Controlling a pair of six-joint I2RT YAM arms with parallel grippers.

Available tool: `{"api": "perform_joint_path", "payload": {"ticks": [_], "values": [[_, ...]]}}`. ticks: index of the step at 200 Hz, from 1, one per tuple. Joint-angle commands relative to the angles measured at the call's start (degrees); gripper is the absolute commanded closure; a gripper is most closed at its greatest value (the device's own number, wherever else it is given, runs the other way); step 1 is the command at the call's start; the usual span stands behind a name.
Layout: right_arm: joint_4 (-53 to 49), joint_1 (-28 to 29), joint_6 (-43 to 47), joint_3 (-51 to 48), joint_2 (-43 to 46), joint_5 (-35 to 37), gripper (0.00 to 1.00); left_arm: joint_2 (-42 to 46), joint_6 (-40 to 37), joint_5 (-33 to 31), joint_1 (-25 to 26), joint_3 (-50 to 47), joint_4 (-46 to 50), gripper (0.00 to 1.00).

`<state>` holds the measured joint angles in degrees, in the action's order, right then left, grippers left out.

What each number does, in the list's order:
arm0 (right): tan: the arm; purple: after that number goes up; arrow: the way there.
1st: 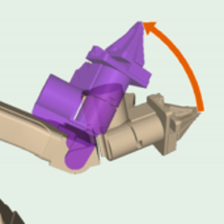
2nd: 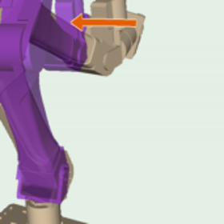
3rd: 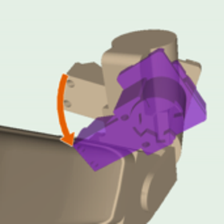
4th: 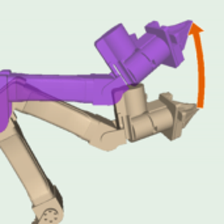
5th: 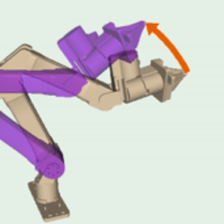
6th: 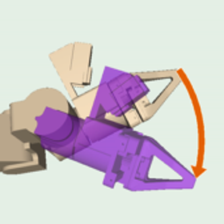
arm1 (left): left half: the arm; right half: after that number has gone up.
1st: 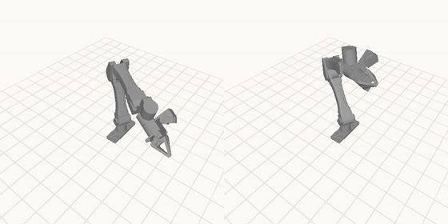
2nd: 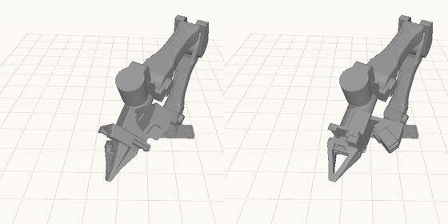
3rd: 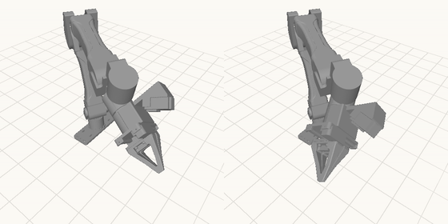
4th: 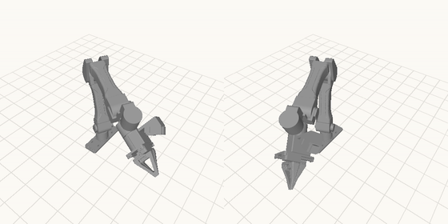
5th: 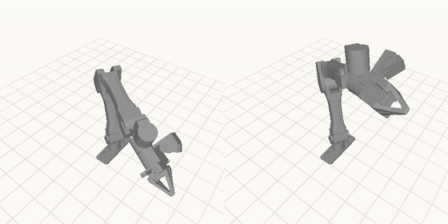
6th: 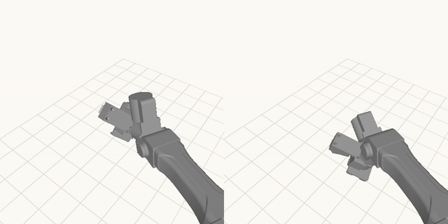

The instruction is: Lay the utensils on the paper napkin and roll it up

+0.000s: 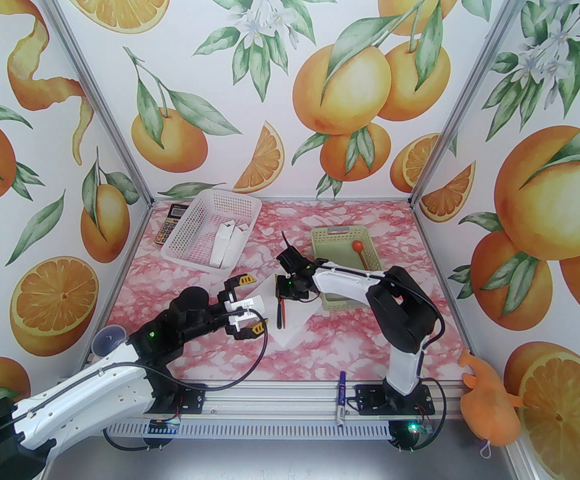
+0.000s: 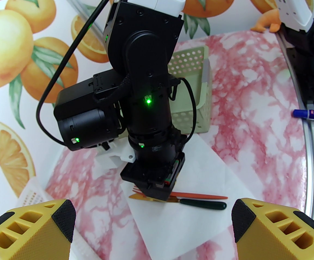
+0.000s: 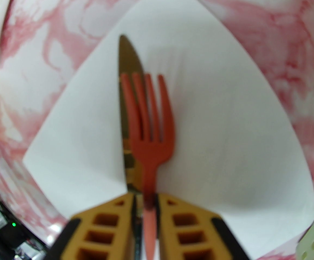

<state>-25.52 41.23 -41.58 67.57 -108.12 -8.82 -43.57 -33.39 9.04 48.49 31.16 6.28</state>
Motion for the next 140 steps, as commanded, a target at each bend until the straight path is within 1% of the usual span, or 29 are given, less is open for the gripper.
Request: {"api": "perform_joint_path", "payload": {"ticks": [1,22,50,73,104,140], "values": [[-1.46,-0.25,0.08,1.56,1.47,1.7,0.78,-0.2,-0.36,1.11,0.03,0.84,1.01,0.0],[-2.74,-0.36,0.71,1.77,2.93,2.3,0.75,-0.22,-0.44,1.13,0.01,0.74,0.93,0.0],[-4.26,-0.88,1.39,1.36,5.79,3.1,0.73,-0.04,-0.53,0.85,-0.03,0.64,0.68,0.0],[-4.48,-1.47,1.93,0.34,9.15,3.37,0.72,0.45,-0.63,0.33,-0.01,0.16,-0.18,0.0],[-4.31,-2.42,3.29,-1.36,14.15,3.19,0.68,1.55,-0.71,-0.6,0.06,-0.99,-2.26,0.0],[-6.51,-3.97,4.79,-2.42,19.29,4.55,0.63,2.81,-0.44,-1.12,0.11,-2.3,-4.89,0.0]]}}
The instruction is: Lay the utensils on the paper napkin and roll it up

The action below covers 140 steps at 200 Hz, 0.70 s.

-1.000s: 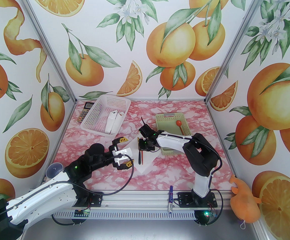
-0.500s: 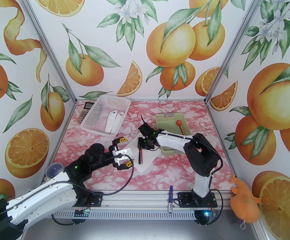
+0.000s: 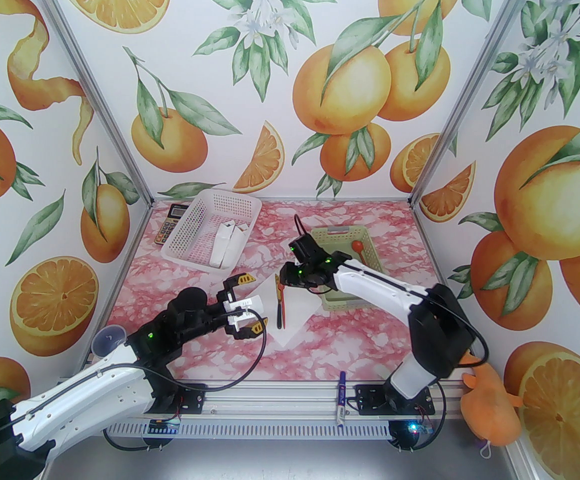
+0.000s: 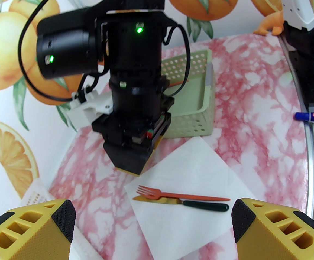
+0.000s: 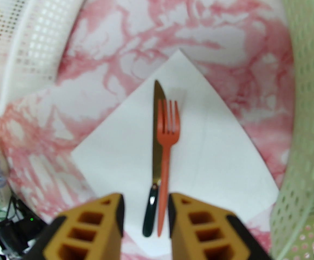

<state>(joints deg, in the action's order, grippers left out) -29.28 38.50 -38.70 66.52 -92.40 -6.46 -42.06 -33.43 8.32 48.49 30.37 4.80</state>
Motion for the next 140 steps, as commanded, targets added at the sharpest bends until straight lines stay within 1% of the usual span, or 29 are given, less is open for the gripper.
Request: {"api": "perform_joint_path", "payload": {"ticks": [1,32,62,98,140], "values": [[-2.82,-1.28,1.97,-1.43,3.73,2.21,0.63,1.34,-0.4,-0.32,0.11,-1.53,-3.53,0.0],[-4.34,-3.15,3.09,-2.34,8.62,3.53,0.6,2.55,-0.8,-0.5,0.09,-2.68,-5.19,0.0],[-6.68,-6.3,4.69,-2.99,12.92,3.9,0.56,2.6,-0.42,-0.99,0.18,-2.78,-5.59,0.0],[-10.46,-9.41,7.38,-3.06,17.73,6.59,0.47,2.6,-0.76,-1.45,0.31,-2.77,-5.32,0.0],[-14.0,-13.98,10.66,-2.63,21.91,7.98,0.37,1.99,-1.11,-1.62,0.37,-2.68,-4.8,0.0]]}}
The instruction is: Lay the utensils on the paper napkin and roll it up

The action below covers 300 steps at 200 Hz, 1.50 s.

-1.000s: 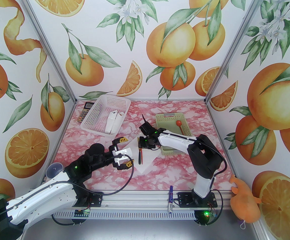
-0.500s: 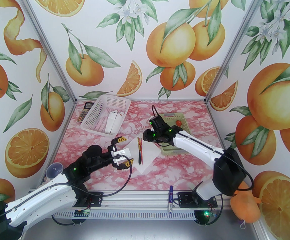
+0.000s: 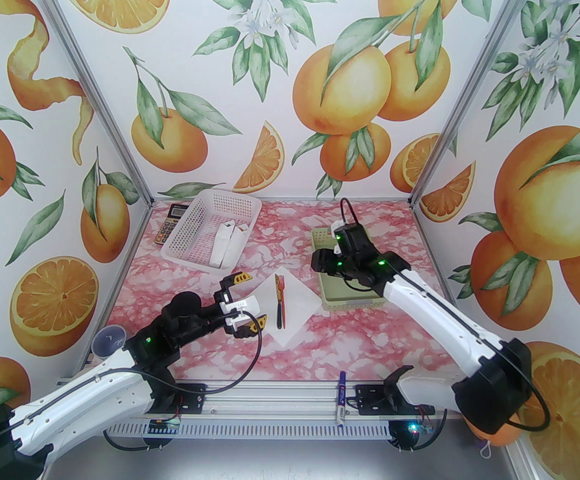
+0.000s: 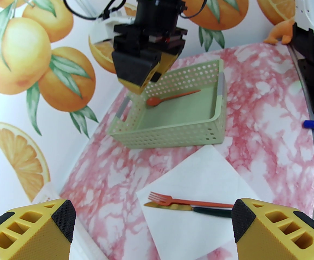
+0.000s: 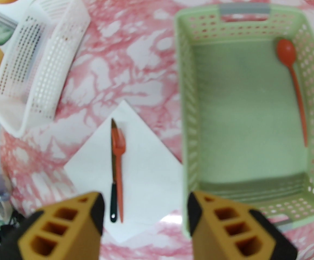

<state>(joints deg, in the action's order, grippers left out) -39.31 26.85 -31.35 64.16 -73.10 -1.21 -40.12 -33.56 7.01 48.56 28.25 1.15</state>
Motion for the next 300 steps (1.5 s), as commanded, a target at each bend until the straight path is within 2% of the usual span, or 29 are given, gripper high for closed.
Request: {"api": "perform_joint_path", "payload": {"ticks": [1,42,110,205,300], "values": [[-4.04,-2.46,3.36,-0.27,2.7,2.76,0.37,0.04,-0.98,-0.32,0.31,-0.56,-1.15,0.0],[-7.34,-7.24,7.17,0.6,5.68,4.05,0.2,-0.4,-1.07,-0.51,0.4,-0.3,-0.69,0.0],[-9.9,-13.09,12.28,1.24,7.29,4.73,0.01,-0.49,-1.66,-1.26,0.59,-0.21,-0.07,0.0],[-10.78,-22.1,19.71,3.57,3.02,3.5,0.0,-0.93,-2.21,-1.55,0.97,-0.15,0.69,0.0],[-11.01,-24.2,23.43,7.05,-5.22,5.7,0.0,-2.35,-2.74,-2.42,1.13,0.72,2.17,0.0]]}}
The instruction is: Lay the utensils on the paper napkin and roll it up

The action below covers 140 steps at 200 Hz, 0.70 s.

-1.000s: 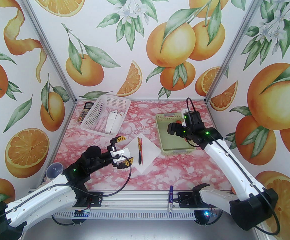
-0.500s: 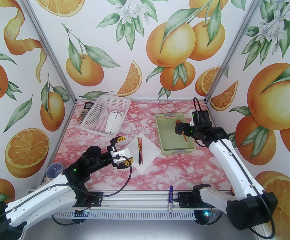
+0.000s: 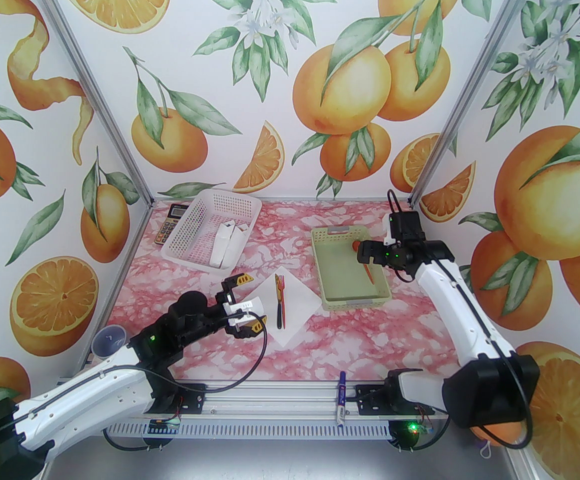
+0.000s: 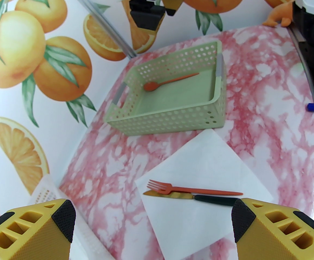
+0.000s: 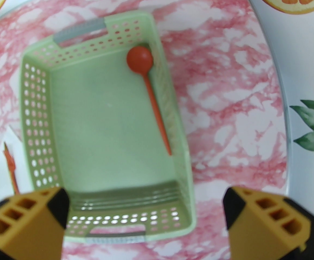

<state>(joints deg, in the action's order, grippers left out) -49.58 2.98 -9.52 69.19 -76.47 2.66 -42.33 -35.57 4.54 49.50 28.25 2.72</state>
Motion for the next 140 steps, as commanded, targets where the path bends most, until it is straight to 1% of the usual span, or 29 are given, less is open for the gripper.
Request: {"api": "perform_joint_path", "payload": {"ticks": [1,68,104,140], "values": [[-0.7,-0.28,1.71,2.12,-1.98,2.0,0.0,-0.18,-0.73,0.04,0.18,0.69,0.56,0.0],[-2.48,-0.49,5.17,6.02,-10.28,4.76,0.01,-0.13,-0.81,0.24,0.39,0.81,0.88,0.0],[-2.98,-0.49,5.91,8.44,-14.95,5.16,0.05,-0.04,-0.81,0.26,0.34,0.8,1.0,0.0],[-4.16,-0.47,6.52,11.17,-20.41,5.71,0.12,-0.13,-0.9,0.25,0.46,0.82,1.06,0.0]]}}
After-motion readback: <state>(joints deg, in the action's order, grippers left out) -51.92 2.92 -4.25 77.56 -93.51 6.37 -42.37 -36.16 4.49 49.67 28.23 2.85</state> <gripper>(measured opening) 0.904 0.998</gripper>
